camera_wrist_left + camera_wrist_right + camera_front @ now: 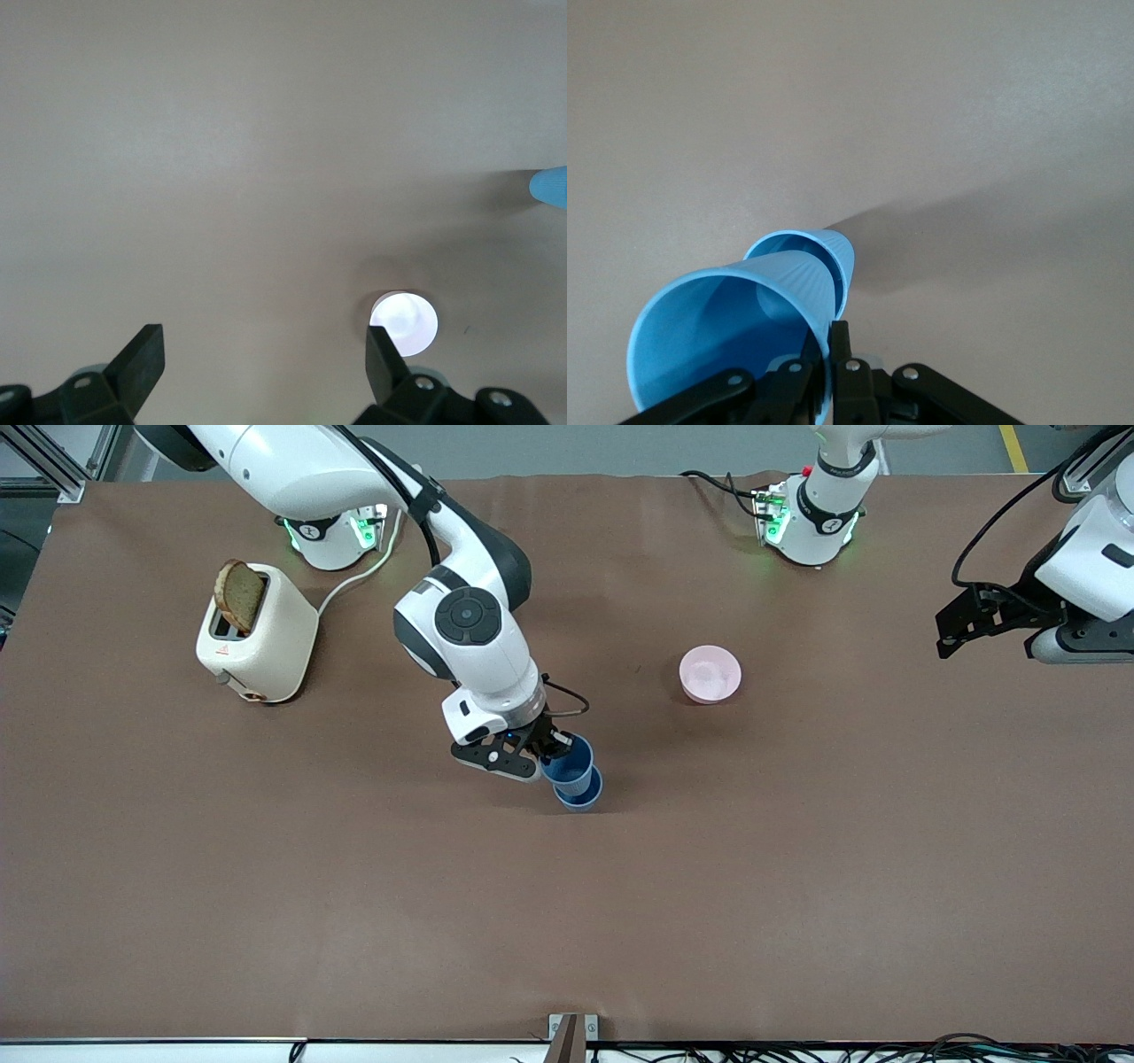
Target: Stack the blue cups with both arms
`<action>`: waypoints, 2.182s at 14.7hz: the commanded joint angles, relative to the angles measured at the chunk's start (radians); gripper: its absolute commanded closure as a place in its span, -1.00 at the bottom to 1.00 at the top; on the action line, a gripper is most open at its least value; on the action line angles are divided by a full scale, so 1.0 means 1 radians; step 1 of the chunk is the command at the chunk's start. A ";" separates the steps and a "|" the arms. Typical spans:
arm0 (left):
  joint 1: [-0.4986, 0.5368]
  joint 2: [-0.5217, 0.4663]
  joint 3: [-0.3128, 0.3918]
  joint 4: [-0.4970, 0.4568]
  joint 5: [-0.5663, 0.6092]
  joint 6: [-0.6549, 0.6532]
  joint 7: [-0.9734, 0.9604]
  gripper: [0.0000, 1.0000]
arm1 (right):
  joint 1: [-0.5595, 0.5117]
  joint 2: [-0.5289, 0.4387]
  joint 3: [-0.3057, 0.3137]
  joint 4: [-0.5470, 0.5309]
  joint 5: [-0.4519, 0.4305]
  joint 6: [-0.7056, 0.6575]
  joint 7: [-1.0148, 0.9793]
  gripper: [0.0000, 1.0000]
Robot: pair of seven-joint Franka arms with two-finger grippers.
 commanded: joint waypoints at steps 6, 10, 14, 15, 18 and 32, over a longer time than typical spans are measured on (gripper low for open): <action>0.024 -0.019 -0.005 -0.018 0.001 -0.004 0.017 -1.00 | 0.005 0.050 0.010 0.048 -0.025 0.000 -0.002 0.96; 0.030 -0.019 -0.005 -0.015 -0.005 -0.002 0.020 -1.00 | 0.007 0.064 0.010 0.048 -0.026 0.014 -0.005 0.88; 0.046 -0.018 -0.005 0.007 -0.010 -0.002 0.017 -1.00 | 0.007 0.064 0.010 0.048 -0.025 0.013 -0.006 -0.31; 0.046 -0.018 -0.005 0.007 -0.010 -0.004 0.017 -1.00 | 0.005 0.062 0.010 0.048 -0.026 0.013 -0.006 -0.53; 0.044 -0.019 -0.005 0.005 -0.011 -0.004 0.019 -1.00 | -0.010 0.036 0.010 0.048 -0.026 0.009 -0.008 -1.00; 0.041 -0.023 -0.015 0.004 -0.008 -0.019 0.019 -1.00 | -0.225 -0.521 -0.414 0.007 0.136 -0.651 -0.777 -1.00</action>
